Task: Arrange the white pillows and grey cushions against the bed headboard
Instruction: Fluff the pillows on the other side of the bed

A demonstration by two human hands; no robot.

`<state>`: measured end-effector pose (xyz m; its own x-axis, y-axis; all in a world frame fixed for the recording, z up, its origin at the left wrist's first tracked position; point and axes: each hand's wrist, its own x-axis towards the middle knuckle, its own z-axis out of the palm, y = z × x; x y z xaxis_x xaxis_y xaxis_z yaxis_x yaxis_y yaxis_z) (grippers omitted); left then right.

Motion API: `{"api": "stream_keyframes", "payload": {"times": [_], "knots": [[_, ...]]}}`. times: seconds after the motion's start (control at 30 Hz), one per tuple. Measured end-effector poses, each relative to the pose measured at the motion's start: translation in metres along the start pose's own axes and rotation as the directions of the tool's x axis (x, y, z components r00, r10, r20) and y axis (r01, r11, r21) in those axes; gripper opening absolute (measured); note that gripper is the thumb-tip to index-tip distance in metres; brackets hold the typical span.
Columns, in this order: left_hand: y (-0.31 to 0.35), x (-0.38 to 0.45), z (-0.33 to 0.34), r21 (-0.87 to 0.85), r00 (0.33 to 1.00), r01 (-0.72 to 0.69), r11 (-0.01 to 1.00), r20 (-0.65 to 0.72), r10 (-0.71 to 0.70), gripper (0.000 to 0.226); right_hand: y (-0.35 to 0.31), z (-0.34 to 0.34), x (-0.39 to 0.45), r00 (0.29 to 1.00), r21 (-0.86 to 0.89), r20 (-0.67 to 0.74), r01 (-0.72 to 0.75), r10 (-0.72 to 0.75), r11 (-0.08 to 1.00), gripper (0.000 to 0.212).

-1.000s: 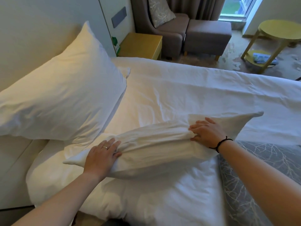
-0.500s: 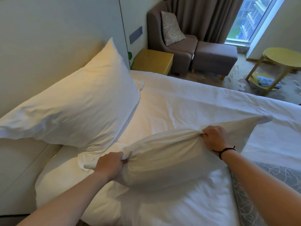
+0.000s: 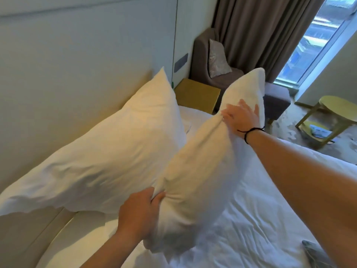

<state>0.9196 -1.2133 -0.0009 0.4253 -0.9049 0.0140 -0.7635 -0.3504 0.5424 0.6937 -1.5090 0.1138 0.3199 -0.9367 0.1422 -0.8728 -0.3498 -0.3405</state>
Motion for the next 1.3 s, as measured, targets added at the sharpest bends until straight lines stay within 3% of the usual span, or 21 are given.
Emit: {"api": "stream_keyframes", "payload": {"times": [0.07, 0.1, 0.17, 0.23, 0.3, 0.43, 0.63, 0.8, 0.93, 1.03, 1.1, 1.2, 1.27, 1.3], "knots": [[-0.028, 0.031, 0.010, 0.065, 0.992, 0.097, 0.993, 0.072, -0.102, 0.042, -0.030, 0.062, -0.003, 0.985, 0.418, 0.119, -0.164, 0.125, 0.893, 0.053], [-0.045, 0.042, 0.017, 0.078, 0.980, 0.129, 0.989, 0.145, -0.139, 0.038, -0.042, 0.100, -0.014, 0.958, 0.392, 0.218, -0.261, 0.186, 0.882, 0.063], [-0.076, 0.053, 0.034, -0.045, 0.945, 0.175, 0.984, 0.287, -0.155, 0.025, -0.059, 0.172, -0.054, 0.836, 0.292, 0.420, -0.493, 0.353, 0.820, 0.084], [-0.093, 0.053, 0.048, -0.213, 0.889, 0.281, 0.936, 0.424, -0.170, 0.048, -0.074, 0.222, -0.103, 0.758, 0.301, 0.488, -0.612, 0.433, 0.731, 0.097], [-0.096, 0.051, 0.057, -0.233, 0.850, 0.347, 0.909, 0.488, -0.199, 0.074, -0.087, 0.243, -0.134, 0.759, 0.353, 0.475, -0.629, 0.446, 0.693, 0.103], [-0.080, 0.051, 0.062, -0.015, 0.876, 0.122, 0.992, 0.473, -0.101, 0.065, -0.086, 0.239, -0.140, 0.711, 0.401, 0.515, -0.693, 0.479, 0.599, 0.108], [-0.062, 0.059, 0.040, 0.137, 0.909, -0.104, 0.985, 0.415, 0.039, 0.055, -0.087, 0.225, -0.139, 0.694, 0.437, 0.523, -0.717, 0.495, 0.543, 0.109], [-0.072, 0.049, 0.021, 0.154, 0.923, -0.170, 0.973, 0.371, 0.103, 0.045, -0.110, 0.232, -0.142, 0.690, 0.494, 0.507, -0.724, 0.517, 0.482, 0.109], [-0.082, 0.034, 0.015, 0.193, 0.933, -0.129, 0.973, 0.356, 0.053, 0.048, -0.105, 0.234, -0.154, 0.697, 0.494, 0.542, -0.716, 0.469, 0.493, 0.101], [-0.074, 0.032, 0.009, 0.261, 0.963, -0.108, 0.959, 0.267, 0.036, 0.037, -0.088, 0.225, -0.164, 0.708, 0.482, 0.588, -0.695, 0.390, 0.534, 0.091], [-0.057, 0.032, 0.011, 0.320, 0.976, -0.122, 0.939, 0.212, 0.055, 0.053, -0.075, 0.212, -0.177, 0.727, 0.460, 0.600, -0.654, 0.333, 0.601, 0.085], [-0.016, 0.021, 0.029, 0.352, 0.958, -0.262, 0.898, 0.205, 0.200, 0.072, -0.051, 0.194, -0.221, 0.771, 0.276, 0.609, -0.428, 0.188, 0.860, 0.078], [0.016, 0.002, 0.052, 0.324, 0.906, -0.415, 0.850, 0.231, 0.354, 0.065, -0.032, 0.184, -0.265, 0.764, 0.247, 0.639, -0.312, 0.088, 0.917, 0.077], [0.032, -0.010, 0.066, 0.293, 0.873, -0.468, 0.834, 0.298, 0.385, 0.059, -0.019, 0.181, -0.289, 0.755, 0.277, 0.650, -0.342, 0.087, 0.898, 0.077]]}}
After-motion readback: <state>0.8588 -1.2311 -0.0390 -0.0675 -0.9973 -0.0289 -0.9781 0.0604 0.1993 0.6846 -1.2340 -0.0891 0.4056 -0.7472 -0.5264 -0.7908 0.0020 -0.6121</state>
